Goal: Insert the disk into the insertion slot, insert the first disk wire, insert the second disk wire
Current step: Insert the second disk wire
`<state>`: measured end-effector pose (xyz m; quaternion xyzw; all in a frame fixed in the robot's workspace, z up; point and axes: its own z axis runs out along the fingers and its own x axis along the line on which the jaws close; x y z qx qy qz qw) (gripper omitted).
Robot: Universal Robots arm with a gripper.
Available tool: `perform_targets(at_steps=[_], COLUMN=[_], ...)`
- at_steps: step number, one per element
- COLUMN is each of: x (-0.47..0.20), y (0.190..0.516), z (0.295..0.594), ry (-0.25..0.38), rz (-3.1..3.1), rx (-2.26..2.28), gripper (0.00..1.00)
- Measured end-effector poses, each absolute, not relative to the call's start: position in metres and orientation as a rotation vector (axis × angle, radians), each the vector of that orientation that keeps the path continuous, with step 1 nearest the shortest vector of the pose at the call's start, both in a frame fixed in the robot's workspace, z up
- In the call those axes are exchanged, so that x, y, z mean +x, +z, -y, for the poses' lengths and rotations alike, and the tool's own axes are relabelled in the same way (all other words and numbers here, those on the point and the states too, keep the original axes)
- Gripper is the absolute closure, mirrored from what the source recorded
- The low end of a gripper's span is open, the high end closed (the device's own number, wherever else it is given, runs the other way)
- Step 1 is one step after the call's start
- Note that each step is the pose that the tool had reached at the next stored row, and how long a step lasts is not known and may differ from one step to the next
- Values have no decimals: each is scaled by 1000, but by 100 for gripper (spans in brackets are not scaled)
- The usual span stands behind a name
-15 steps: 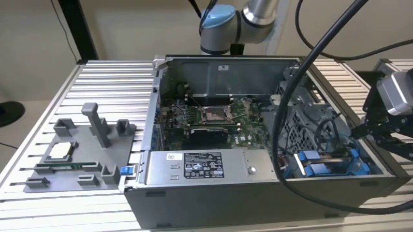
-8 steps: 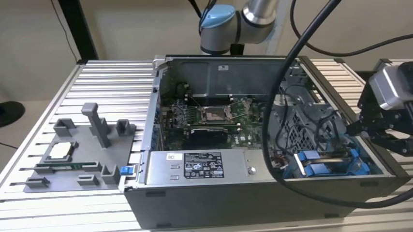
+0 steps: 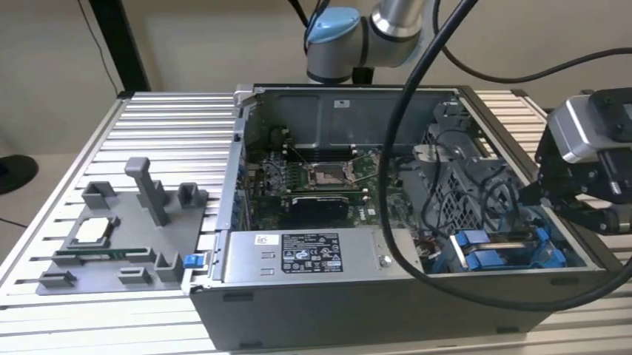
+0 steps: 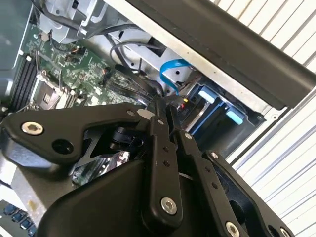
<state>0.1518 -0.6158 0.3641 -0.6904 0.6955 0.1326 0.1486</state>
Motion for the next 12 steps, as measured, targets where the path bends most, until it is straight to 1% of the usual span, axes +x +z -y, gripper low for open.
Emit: perform_targets(at_steps=[8, 12], x=[139, 139], y=[366, 381], z=[614, 614], ry=[378, 379], rz=[-2002, -2002], rx=[-1987, -1987], gripper=[100, 100])
